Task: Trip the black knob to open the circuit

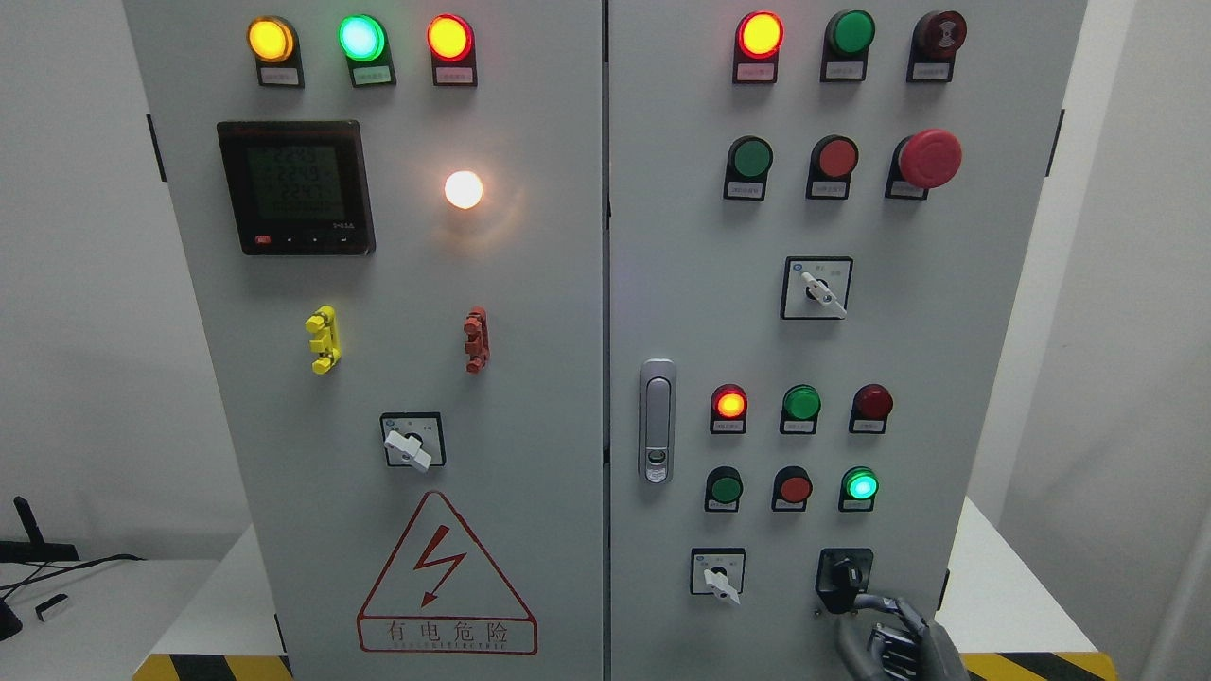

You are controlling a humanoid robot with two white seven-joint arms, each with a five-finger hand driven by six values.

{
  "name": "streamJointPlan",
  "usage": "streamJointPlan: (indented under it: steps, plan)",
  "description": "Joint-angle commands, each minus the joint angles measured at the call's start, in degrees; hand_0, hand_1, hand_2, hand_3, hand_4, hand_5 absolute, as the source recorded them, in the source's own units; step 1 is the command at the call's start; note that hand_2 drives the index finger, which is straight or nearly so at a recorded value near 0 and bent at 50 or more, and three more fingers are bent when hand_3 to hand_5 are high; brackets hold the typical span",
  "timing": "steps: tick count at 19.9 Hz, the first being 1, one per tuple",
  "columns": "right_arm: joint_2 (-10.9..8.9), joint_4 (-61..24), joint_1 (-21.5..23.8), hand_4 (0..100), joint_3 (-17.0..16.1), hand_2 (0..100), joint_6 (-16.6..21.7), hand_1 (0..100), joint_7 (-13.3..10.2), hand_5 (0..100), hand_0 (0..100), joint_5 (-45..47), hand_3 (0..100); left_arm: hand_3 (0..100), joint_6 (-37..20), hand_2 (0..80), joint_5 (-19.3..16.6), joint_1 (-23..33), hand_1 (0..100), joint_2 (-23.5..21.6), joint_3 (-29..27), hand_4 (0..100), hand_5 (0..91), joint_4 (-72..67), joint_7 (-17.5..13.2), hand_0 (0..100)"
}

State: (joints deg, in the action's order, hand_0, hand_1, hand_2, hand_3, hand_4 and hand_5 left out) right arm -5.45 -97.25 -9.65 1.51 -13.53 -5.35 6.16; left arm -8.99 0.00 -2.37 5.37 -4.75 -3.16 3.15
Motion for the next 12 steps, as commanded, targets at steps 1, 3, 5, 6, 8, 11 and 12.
streamJointPlan:
  steps: [1,3,5,6,8,11,12]
  plan:
    - [-0.35,0.49,0.07,100,-1.69,42,-0.09,81,0.16,91,53,-0.09,100,0,0.03,0.0,-1.76,0.00,39,-0.01,0.00,0,0.0,0.00,0.01,12]
    - [-0.35,0.49,0.24,100,-1.95,42,-0.09,81,0.16,91,53,0.00,100,0,0.03,0.0,-1.76,0.00,39,-0.01,0.00,0,0.0,0.00,0.01,12]
    - [-0.35,0.49,0.42,100,-1.95,42,-0.09,81,0.16,91,53,-0.09,100,0,0.03,0.0,-1.76,0.00,39,-0.01,0.00,0,0.0,0.00,0.01,12]
    - [-0.44,0.49,0.50,100,-1.95,42,-0.09,81,0.16,91,53,0.00,100,0,0.03,0.0,-1.76,0.00,39,-0.01,0.00,0,0.0,0.00,0.01,12]
    - [-0.44,0.14,1.64,100,-2.65,42,0.09,81,0.25,91,53,0.08,100,0,0.03,0.0,-1.76,0.00,39,-0.01,0.00,0,0.0,0.00,0.01,12]
    - [-0.35,-2.40,3.49,100,-4.84,44,0.44,85,1.74,91,66,0.43,100,0,0.03,0.0,-1.76,0.00,39,-0.01,0.00,0,0.0,0.00,0.01,12]
    - [-0.27,-3.46,4.28,100,-5.64,45,0.44,83,2.26,92,66,0.52,100,0,0.03,0.0,-1.76,0.00,39,-0.01,0.00,0,0.0,0.00,0.01,12]
